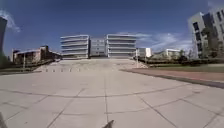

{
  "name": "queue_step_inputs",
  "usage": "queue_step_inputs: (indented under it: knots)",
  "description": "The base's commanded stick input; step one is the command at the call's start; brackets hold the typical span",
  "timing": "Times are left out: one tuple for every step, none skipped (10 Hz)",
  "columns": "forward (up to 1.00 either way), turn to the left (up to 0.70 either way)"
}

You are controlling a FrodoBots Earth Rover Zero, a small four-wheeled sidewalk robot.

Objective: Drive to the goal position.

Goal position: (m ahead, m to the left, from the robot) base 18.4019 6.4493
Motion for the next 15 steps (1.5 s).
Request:
queue_step_inputs:
  knots:
    - [0.55,-0.01]
    - [0.55,-0.01]
    - [0.55,-0.01]
    - [0.7,-0.01]
    - [0.7,0.01]
    - [0.7,0.03]
    - [0.7,0.06]
    - [0.7,0.18]
    - [0.7,0.32]
    - [0.7,0.32]
    - [0.7,0.32]
    - [0.7,0.32]
    - [0.7,0.32]
    - [0.7,0.32]
    - [0.7,0.31]
